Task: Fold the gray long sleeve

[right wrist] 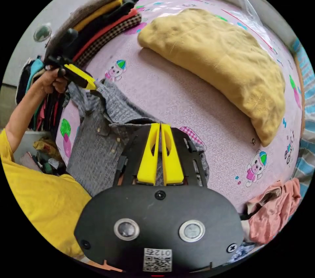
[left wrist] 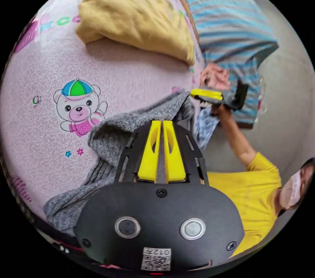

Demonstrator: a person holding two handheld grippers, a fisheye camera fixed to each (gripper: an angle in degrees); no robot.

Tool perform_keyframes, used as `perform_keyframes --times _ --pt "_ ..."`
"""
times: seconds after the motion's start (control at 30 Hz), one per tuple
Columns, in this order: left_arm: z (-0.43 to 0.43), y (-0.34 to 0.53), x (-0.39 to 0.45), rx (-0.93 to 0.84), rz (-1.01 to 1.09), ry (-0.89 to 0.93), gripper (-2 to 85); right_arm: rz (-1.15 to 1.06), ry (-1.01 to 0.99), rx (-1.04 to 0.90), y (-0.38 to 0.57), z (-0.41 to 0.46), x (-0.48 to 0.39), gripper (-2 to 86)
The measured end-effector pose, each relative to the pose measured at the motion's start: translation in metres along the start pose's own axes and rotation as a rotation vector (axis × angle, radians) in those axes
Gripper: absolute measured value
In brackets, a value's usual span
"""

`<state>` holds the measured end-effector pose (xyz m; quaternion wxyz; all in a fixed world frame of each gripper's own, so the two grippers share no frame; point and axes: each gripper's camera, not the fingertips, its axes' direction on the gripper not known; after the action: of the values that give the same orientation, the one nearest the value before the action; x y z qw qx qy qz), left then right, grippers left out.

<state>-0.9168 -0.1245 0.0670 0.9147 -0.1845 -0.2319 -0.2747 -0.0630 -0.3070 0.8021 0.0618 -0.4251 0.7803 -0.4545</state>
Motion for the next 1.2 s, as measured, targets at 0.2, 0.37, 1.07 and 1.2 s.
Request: perform_keyframes --times 0.2,0.37,1.07,1.2 --pt "-0.046 -0.013 -0.049 0.363 -0.207 0.307 1.6 0.223 -0.020 0.015 -0.030 0.010 0.063 1.6" --pt "-0.060 -0.017 -0.037 0.307 -0.115 0.127 1.3 0.148 0.072 0.082 -0.021 0.016 0.050 1.9" --pt "-0.051 -0.170 -0.035 0.101 -0.159 0.077 0.5 0.038 0.090 -0.044 -0.135 0.095 0.051 0.7" --pt "-0.090 -0.147 -0.069 0.521 -0.220 0.507 0.6 0.111 0.089 0.140 -0.128 0.072 0.067 1.3"
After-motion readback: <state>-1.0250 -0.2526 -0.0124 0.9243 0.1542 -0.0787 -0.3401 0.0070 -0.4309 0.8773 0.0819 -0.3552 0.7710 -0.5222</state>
